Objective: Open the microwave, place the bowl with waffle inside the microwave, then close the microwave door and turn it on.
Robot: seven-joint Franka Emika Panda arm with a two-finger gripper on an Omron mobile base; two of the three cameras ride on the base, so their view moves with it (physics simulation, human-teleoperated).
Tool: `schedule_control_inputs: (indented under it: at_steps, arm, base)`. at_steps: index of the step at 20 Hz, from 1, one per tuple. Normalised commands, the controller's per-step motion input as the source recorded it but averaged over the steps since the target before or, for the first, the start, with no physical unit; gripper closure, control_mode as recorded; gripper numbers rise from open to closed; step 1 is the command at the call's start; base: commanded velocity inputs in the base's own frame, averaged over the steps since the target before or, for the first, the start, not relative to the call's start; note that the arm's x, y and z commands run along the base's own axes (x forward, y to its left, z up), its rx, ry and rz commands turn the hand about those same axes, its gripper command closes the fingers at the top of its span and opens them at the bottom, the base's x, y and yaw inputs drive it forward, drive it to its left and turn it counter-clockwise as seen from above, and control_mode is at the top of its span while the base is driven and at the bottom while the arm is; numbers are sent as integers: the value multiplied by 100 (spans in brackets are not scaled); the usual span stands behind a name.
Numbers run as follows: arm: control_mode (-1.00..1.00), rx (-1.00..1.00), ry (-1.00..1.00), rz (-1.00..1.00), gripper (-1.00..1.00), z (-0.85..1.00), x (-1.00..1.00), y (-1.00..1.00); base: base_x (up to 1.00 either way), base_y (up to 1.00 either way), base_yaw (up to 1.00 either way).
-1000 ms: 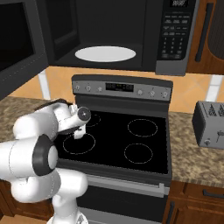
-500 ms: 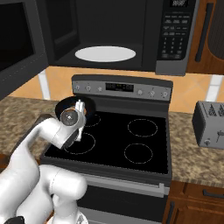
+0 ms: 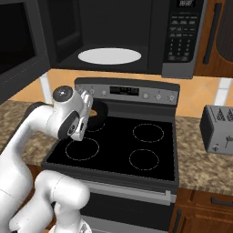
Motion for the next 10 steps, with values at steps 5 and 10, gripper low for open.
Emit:
schedule_control_inputs:
  at_steps: [5, 10]
  arm:
    - [-100, 7, -21, 0, 100, 27, -83, -28]
    - [-100, 0, -21, 2, 100, 57, -59, 0]
  base:
    - [0, 0, 0]
    - [0, 0, 0]
